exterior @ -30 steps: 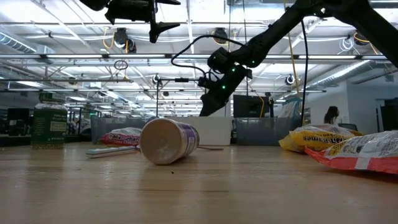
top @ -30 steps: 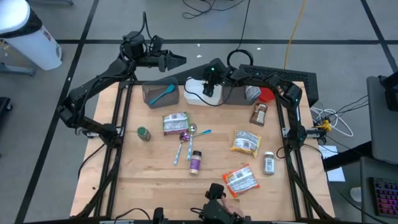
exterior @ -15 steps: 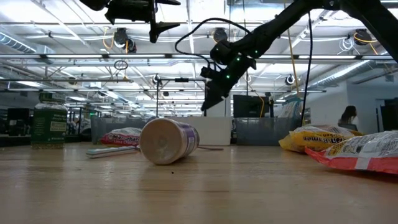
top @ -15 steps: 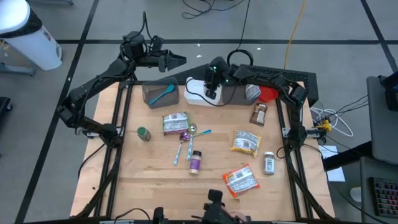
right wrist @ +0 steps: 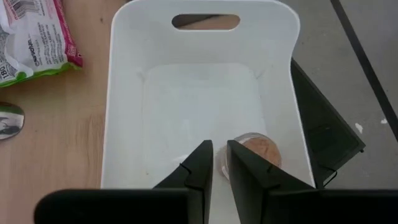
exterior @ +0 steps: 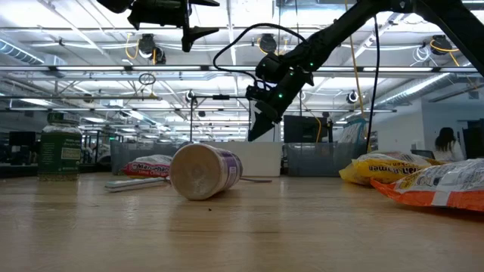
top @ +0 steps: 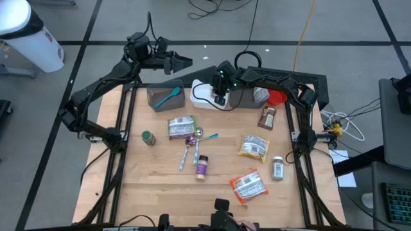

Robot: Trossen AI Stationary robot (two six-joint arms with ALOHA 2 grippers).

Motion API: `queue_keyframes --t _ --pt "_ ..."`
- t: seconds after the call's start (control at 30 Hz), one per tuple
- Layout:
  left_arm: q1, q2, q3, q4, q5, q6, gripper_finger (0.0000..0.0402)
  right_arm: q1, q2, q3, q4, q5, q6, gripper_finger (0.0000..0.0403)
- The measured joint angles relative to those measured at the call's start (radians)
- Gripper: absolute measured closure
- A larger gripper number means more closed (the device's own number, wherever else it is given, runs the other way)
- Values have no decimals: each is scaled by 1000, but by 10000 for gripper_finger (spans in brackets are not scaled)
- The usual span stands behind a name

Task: Pick & Place Food Item
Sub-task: Put the brown seasoning bottle into the white bin

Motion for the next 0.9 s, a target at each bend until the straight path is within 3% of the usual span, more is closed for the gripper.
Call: queue_keyframes --t 0.53,0.9 --pt "0 0 0 -1 1 -1 105 -1 42 -30 40 10 66 362" --pt "-2 0 0 -21 8 0 105 3 55 -30 53 113 59 362"
